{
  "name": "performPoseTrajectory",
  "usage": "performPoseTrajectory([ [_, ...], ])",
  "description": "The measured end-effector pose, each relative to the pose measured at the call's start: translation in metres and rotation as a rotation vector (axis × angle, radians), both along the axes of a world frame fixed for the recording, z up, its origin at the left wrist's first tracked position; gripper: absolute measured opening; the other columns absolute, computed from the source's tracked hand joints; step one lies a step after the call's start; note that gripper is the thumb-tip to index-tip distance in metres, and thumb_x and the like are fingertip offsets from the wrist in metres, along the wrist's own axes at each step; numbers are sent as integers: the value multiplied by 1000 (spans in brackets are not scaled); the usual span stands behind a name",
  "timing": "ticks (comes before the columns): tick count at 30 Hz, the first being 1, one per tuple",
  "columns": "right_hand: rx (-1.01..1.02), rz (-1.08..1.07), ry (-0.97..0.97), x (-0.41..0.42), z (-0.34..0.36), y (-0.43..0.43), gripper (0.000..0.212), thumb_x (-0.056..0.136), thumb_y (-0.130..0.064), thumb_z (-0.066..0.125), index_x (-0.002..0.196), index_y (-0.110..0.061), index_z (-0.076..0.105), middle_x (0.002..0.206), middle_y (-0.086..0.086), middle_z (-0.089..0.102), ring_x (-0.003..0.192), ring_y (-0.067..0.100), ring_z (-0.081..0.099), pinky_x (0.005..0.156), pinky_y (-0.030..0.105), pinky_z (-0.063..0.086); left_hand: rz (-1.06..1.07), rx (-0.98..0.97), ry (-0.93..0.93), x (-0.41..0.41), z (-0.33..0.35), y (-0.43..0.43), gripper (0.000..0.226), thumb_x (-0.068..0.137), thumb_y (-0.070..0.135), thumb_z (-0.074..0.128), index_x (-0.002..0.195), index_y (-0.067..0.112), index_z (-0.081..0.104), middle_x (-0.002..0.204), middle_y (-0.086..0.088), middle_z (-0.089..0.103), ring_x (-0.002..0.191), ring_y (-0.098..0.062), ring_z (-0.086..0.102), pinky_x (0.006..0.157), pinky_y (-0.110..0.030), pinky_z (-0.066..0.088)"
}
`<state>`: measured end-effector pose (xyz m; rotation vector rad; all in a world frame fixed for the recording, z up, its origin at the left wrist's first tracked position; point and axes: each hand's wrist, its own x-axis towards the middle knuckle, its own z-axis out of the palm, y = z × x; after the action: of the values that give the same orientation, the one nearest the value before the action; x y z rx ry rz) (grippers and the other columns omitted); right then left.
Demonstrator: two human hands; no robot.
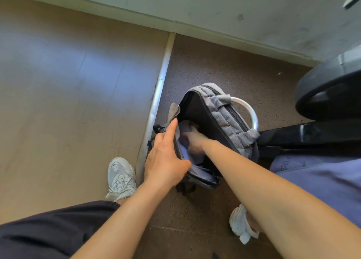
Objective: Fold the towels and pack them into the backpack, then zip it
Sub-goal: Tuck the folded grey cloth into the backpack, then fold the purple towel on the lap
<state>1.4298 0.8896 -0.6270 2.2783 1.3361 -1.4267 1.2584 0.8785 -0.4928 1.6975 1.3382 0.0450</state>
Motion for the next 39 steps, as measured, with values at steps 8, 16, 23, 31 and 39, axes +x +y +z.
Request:
performPoseTrajectory([
  [8, 417, -483, 119, -18, 85, -67, 42, 88, -7, 61, 128, -21, 67, 131, 1, 66, 121, 19, 60, 96, 27, 47, -17, 35, 11, 10, 17, 0, 97, 80, 19, 75, 158, 41, 22, 150, -1, 53, 126, -29, 57, 98, -41, 48],
  [16, 638, -328, 94, -37, 214, -138, 36, 95, -19, 60, 131, -22, 62, 124, -3, 65, 107, 13, 62, 96, 32, 51, -90, 105, 21, 23, 35, -18, 54, 87, 28, 72, 139, 25, 57, 146, -4, 54, 133, -24, 51, 103, -36, 43],
  [23, 1095, -134, -358, -18, 303, -248, 29, 85, -8, 71, 113, -16, 71, 105, -2, 68, 99, 20, 60, 85, 37, 51, -165, 299, -125, 30, 69, -63, 27, 84, 20, 73, 111, 25, 73, 123, -1, 66, 115, -22, 61, 100, -38, 50],
  [31, 1010, -713, -406, 34, 294, -336, 61, 83, -6, 77, 139, -15, 56, 137, 2, 54, 124, 19, 54, 101, 37, 51, -415, 166, -425, 63, 108, -152, 21, 87, 29, 73, 108, 29, 75, 105, 17, 74, 99, -1, 66, 91, -31, 56],
  [39, 1209, -573, -497, 45, 289, -344, 22, 79, -19, 83, 93, -17, 65, 93, -3, 59, 89, 16, 56, 74, 40, 56, -581, 81, -400, 118, 124, -209, 63, 79, 27, 77, 137, 28, 52, 133, 10, 63, 119, -3, 58, 102, -26, 49],
])
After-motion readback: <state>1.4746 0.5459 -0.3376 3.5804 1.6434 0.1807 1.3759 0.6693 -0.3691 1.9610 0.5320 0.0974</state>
